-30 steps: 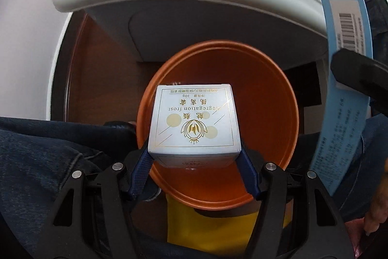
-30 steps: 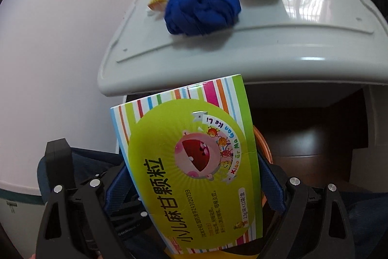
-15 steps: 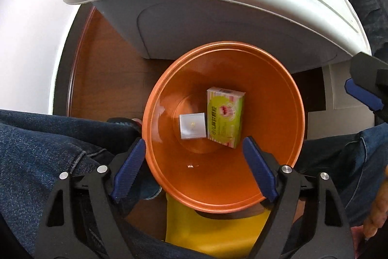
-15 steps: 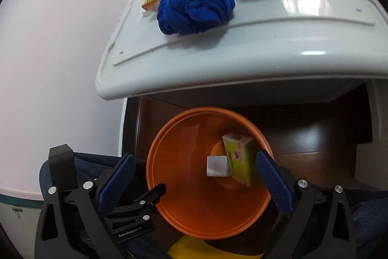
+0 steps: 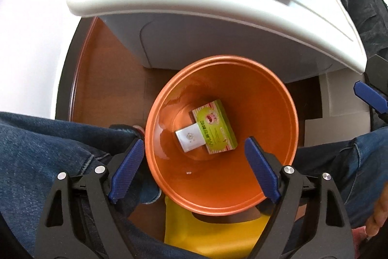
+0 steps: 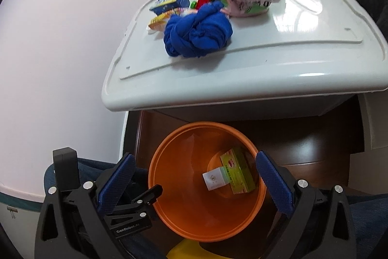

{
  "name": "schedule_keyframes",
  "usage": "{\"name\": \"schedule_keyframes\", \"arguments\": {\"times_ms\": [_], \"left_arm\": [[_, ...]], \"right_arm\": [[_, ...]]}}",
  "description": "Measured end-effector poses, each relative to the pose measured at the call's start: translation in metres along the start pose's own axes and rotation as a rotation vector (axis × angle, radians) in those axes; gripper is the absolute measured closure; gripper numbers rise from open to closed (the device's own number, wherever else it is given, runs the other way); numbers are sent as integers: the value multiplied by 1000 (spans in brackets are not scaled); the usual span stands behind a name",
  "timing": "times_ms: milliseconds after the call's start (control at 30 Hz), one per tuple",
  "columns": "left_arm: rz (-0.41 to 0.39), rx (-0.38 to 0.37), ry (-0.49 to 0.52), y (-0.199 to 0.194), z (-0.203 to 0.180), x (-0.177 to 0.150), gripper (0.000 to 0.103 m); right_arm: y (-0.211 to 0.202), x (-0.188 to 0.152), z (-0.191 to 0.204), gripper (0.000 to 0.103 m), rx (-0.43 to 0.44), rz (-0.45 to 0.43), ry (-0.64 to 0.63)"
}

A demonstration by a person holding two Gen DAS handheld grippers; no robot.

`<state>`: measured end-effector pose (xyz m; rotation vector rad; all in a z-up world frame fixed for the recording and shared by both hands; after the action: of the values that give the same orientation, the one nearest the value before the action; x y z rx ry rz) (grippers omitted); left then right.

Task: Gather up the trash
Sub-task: 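Open both tools to drop both boxes into the orange bucket, then grasp the blue cloth with the left tool and lift it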

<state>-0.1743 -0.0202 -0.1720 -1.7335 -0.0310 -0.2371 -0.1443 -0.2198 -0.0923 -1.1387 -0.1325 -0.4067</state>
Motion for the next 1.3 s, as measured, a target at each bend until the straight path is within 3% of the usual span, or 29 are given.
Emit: {"name": "schedule_keyframes", "arguments": {"times_ms": [233, 333, 500, 633, 700, 800, 967, 1033, 1133, 1300], "left_arm": [[-101, -96, -34, -24, 0, 25, 15], [-149, -124, -24, -33, -7, 45, 13], [-178, -251, -6, -33, -32, 94, 13], [-192, -381, -36, -20, -45, 136, 13], [-184, -460, -106, -9, -44, 157, 13], [-192, -499, -183, 2, -43, 180, 13], [-191, -437, -152, 15, -58, 201, 13], [-191, -403, -125, 16, -64, 206, 34], [-210, -366, -86, 11, -72, 205, 47], [-228, -339, -7, -4, -77, 195, 55]], "right_arm": [[-39, 10, -4, 5, -47, -152, -23], [-55, 15, -8, 5, -69, -220, -28], [-72, 19, -17, 5, -85, -296, -19], [-69, 18, -18, 5, -79, -288, -27], [-64, 16, -17, 5, -68, -264, -38], [-56, 14, -14, 5, -60, -242, -58], [-52, 16, -15, 5, -53, -238, -64], [-51, 17, -18, 5, -49, -237, -54], [-51, 18, -22, 5, -49, -239, -37], [-57, 19, -27, 5, -73, -264, -24]]}}
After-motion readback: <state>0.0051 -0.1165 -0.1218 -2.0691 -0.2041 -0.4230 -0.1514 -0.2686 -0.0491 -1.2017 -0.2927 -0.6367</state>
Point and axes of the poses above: each gripper's, at about its wrist camera, not at the fingertips, and y roughly the way its jaws point, z to its left, x to its top, the point moved 2 cm from there along y, roughly the way its jaws point, and after that the axes turned 2 degrees about -x, right-handed, at the moved point
